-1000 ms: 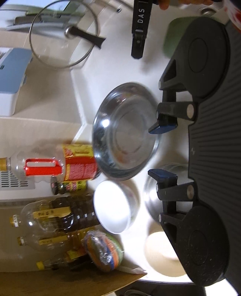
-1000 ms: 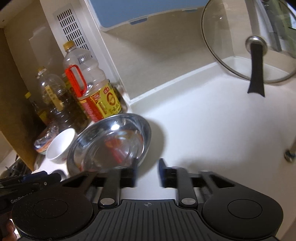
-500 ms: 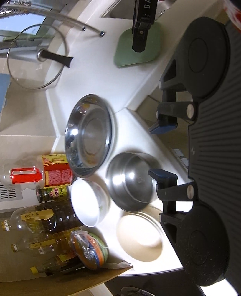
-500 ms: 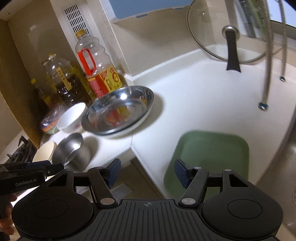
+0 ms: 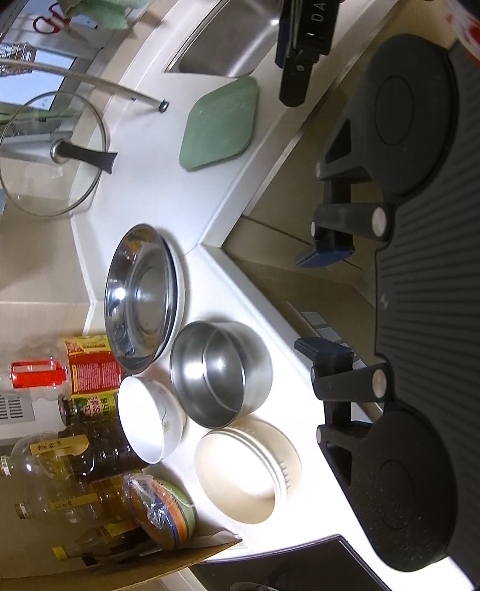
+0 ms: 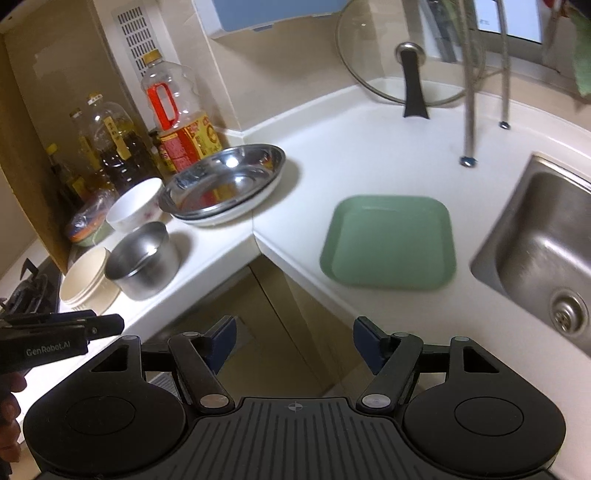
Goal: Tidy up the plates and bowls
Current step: 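Move both grippers to the edge of the green square plate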
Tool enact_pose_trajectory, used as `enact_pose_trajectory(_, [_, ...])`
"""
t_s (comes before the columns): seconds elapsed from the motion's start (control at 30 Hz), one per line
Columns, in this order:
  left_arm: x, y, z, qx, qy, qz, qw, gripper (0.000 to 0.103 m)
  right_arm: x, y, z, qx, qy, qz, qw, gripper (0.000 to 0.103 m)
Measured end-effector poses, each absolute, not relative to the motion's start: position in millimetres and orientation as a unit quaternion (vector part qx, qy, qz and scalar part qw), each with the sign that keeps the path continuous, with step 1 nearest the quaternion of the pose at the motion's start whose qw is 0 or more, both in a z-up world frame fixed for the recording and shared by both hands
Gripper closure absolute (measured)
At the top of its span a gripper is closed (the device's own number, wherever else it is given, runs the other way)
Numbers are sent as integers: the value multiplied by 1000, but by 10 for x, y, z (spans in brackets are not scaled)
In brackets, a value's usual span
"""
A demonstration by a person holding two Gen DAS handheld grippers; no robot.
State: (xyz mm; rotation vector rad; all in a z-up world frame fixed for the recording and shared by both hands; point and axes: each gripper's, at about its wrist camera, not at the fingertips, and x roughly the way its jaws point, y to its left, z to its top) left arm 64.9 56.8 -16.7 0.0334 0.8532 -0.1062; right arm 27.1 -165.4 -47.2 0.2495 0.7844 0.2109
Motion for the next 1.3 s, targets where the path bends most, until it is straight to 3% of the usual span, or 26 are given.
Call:
enact_pose_trajectory(0.87, [841,-97,-267,20,439,-89,894,64,297,-2199,-614,105,413,68,902,33])
enact_pose_trajectory(1.3, [1334,-406,-469,-35,450,-98,887,64,729,-2708,-717,111,375,54,919,33])
